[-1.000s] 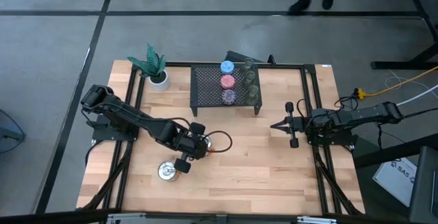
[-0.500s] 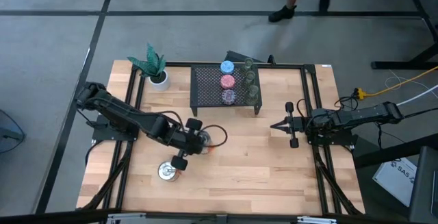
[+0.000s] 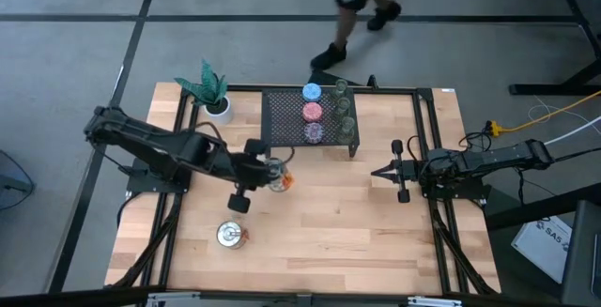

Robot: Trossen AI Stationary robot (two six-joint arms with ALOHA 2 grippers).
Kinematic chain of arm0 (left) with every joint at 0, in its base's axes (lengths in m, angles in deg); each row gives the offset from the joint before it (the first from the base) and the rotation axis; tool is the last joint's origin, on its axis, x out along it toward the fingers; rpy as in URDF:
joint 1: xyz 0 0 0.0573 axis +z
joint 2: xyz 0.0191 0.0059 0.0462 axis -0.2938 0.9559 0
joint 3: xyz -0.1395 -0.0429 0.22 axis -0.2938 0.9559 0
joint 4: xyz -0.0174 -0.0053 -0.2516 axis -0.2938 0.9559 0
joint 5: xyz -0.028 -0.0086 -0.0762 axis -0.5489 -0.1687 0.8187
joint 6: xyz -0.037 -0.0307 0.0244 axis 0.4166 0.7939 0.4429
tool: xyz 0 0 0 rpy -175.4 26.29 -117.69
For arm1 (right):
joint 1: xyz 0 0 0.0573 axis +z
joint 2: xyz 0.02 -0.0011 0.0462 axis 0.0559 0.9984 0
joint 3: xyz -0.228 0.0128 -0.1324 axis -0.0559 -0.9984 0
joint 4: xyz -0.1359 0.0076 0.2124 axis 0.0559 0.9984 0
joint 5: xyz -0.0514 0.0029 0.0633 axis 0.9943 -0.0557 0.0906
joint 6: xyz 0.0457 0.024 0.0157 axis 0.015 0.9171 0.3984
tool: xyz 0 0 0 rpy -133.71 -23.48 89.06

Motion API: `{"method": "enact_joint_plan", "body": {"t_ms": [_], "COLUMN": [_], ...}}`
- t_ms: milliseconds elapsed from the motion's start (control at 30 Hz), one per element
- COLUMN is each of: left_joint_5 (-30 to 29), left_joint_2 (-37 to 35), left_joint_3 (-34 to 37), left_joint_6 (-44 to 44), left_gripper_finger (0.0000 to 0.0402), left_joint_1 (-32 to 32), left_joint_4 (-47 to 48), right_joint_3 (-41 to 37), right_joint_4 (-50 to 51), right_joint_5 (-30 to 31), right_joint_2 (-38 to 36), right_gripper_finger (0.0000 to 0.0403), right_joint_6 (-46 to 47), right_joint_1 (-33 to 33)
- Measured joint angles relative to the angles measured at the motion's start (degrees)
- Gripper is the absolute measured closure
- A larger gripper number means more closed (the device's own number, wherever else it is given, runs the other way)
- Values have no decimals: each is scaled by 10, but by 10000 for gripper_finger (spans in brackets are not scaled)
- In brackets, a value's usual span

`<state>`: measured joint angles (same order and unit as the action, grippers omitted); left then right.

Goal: Pick & Place candle stick holders
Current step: Put the top scented candle can on the shelf

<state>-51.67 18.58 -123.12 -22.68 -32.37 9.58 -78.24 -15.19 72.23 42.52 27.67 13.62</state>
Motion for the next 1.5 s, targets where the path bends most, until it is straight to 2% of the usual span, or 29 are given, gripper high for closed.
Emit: {"method": "enact_joint_plan", "body": {"t_ms": [400, 900, 1067, 1200, 1500], "left_joint_5": [-11, -21, -15, -16, -1], "left_joint_2": [-32, -30, -28, 1, 9], "left_joint_3": [-5, -112, -115, -100, -119], "left_joint_6": [-73, -182, -187, -188, -165], "left_gripper_finger": [400, 401, 401, 402, 401], "left_joint_1": [72, 156, 191, 213, 194], "left_joint_4": [7, 4, -2, -9, 28], "right_joint_3": [0, 0, 0, 0, 0], "right_joint_4": [0, 0, 0, 0, 0], "right_joint_5": [0, 0, 0, 0, 0], "right_joint_2": [0, 0, 0, 0, 0], "right_gripper_finger": [400, 400, 400, 400, 400], "right_joint_6": [0, 0, 0, 0, 0], "right_joint_1": [0, 0, 0, 0, 0]}}
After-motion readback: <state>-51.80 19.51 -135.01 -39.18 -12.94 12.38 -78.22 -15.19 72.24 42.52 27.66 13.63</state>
